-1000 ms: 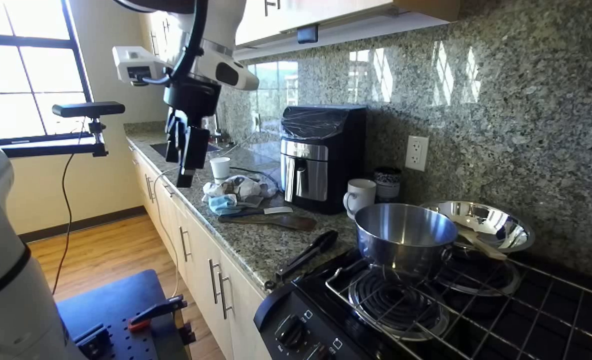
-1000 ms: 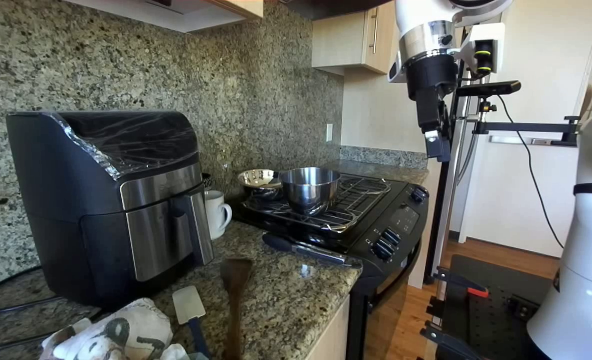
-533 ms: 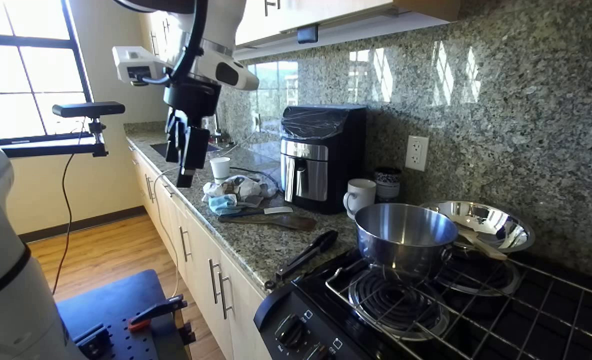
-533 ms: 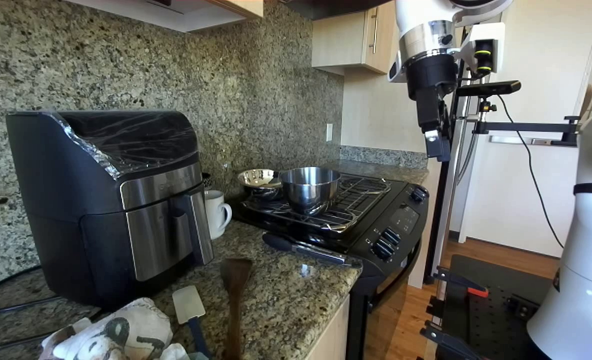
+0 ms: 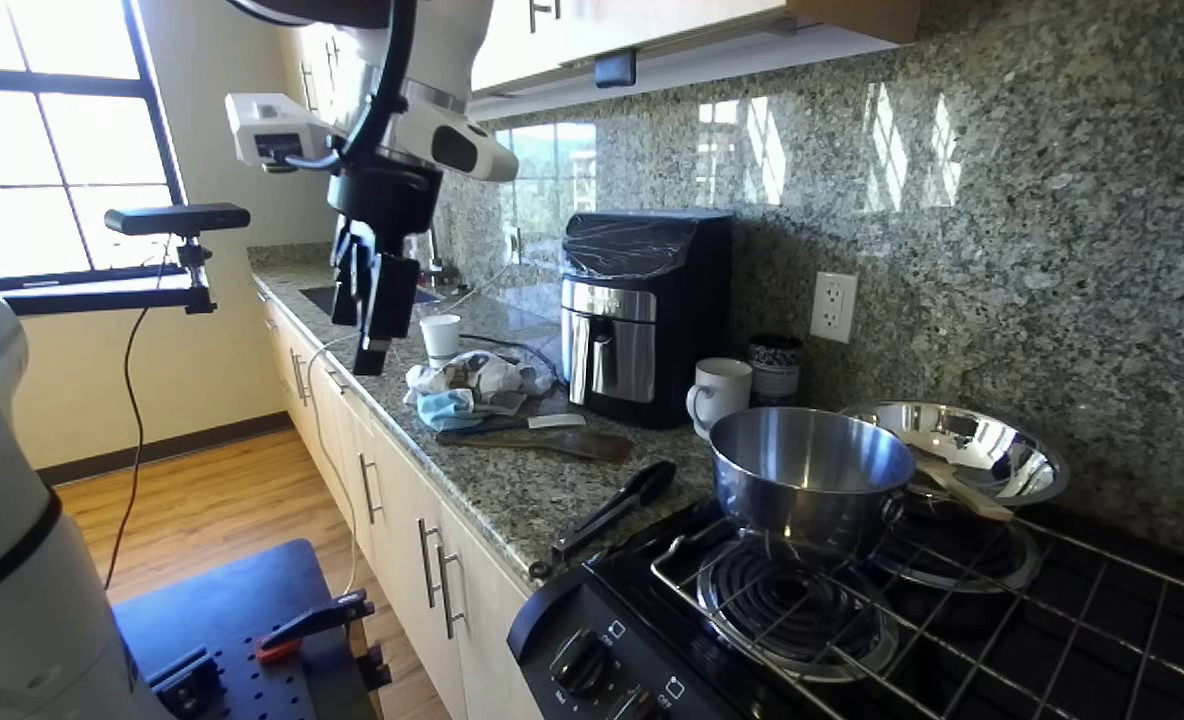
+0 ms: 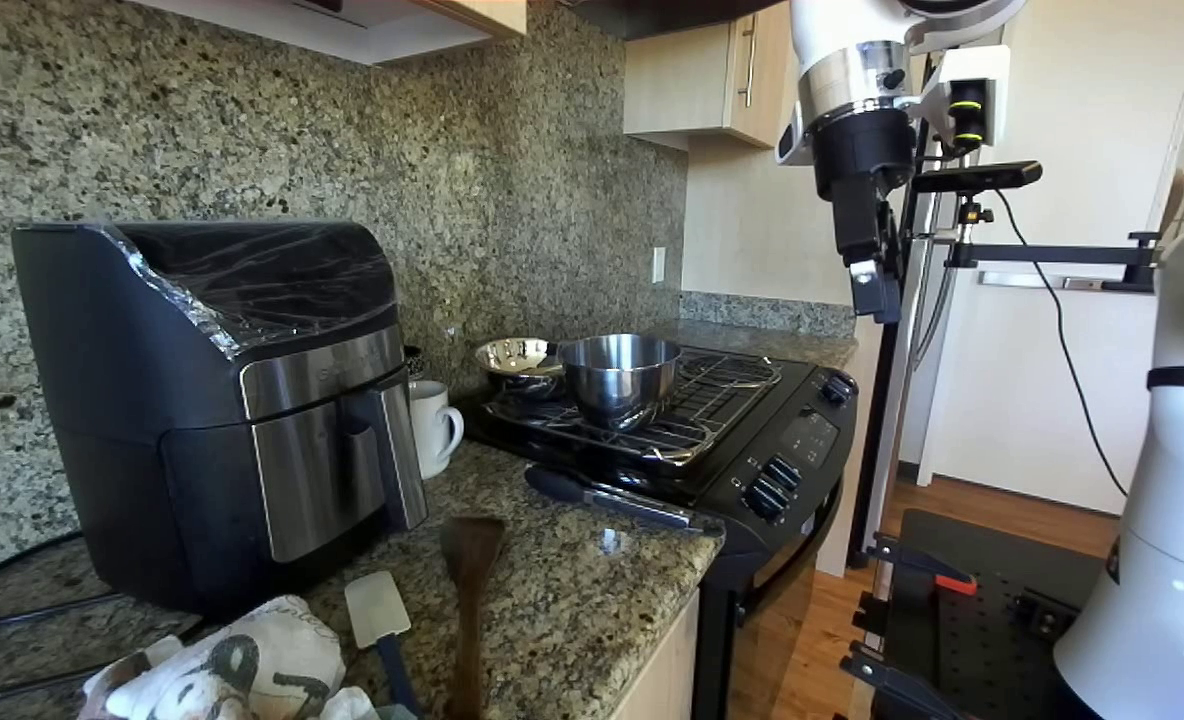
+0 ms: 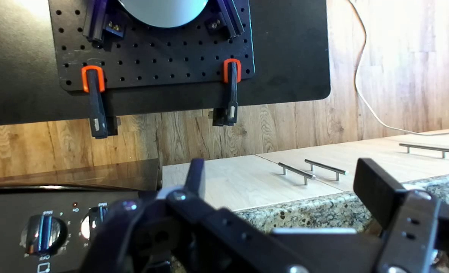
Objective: Move the cooking tweezers on the counter to the left
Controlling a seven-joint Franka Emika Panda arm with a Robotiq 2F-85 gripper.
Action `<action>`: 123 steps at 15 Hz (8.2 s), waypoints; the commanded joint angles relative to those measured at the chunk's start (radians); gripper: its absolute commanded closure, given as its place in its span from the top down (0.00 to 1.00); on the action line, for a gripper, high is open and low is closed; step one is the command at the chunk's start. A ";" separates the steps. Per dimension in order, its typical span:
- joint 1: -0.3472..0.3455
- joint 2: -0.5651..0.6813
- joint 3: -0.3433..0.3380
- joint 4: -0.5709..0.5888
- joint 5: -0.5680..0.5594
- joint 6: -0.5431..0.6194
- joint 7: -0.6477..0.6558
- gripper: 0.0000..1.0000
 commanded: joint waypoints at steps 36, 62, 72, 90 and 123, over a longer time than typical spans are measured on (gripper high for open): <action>-0.008 0.732 0.024 0.061 0.155 0.728 -0.206 1.00; -0.022 1.066 0.057 0.181 -0.088 1.069 -0.071 1.00; 0.002 1.121 0.073 0.232 -0.127 1.116 -0.055 1.00; 0.005 1.090 0.079 0.248 -0.164 1.120 -0.017 1.00; 0.036 0.936 0.107 0.287 -0.173 0.976 0.019 0.08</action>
